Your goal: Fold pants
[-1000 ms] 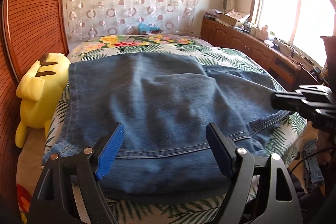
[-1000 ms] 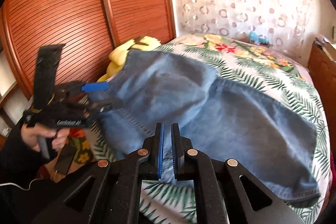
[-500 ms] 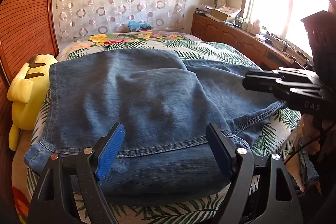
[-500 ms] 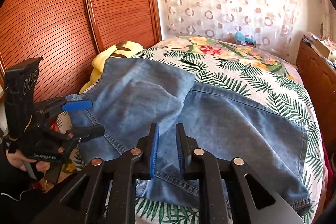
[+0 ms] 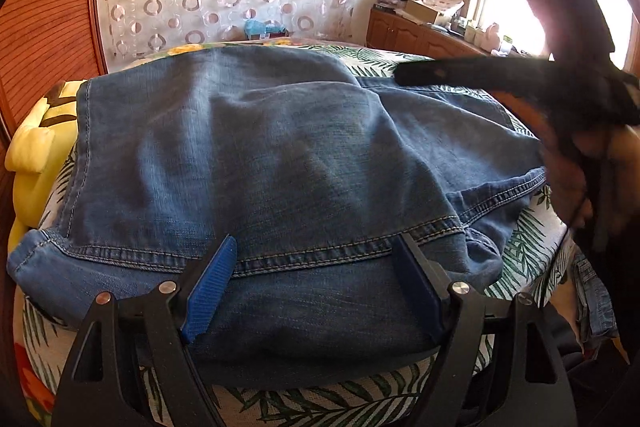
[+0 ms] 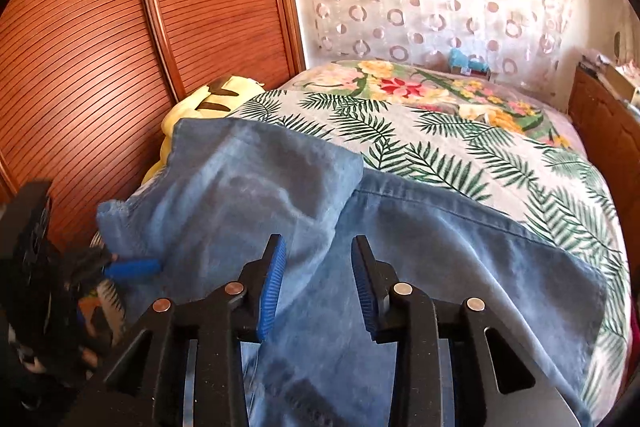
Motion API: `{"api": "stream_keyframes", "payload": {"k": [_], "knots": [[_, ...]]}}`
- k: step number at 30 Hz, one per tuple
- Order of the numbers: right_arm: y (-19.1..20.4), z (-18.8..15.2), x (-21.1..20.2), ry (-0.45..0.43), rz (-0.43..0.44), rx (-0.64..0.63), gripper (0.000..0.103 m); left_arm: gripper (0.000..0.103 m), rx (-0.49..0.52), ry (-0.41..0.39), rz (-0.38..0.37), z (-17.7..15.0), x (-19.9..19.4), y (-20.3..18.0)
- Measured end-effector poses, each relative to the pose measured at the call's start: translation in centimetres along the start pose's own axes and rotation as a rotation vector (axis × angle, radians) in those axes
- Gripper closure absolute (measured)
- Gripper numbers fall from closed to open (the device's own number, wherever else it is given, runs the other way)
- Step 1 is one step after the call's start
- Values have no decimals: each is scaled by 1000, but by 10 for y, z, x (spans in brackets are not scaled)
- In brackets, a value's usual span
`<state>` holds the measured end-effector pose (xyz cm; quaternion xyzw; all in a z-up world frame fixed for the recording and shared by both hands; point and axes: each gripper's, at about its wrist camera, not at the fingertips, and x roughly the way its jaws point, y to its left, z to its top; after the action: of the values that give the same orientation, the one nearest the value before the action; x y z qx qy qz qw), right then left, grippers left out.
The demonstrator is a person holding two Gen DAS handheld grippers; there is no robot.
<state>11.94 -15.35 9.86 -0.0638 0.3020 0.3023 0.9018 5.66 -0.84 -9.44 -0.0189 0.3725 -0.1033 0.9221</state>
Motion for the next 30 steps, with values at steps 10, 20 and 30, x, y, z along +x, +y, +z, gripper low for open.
{"api": "stream_keyframes", "payload": {"k": [10,20,30], "knots": [[-19,43,82,134,7,111,68,23,14,-9,1,-5,0,-3],[-13,64,103,149,9,113,88,23,19,-16,1,-9,-2,-10],[-7,74,88,41,21,62,92,23,52,-20,20,-10,-2,-11]]}}
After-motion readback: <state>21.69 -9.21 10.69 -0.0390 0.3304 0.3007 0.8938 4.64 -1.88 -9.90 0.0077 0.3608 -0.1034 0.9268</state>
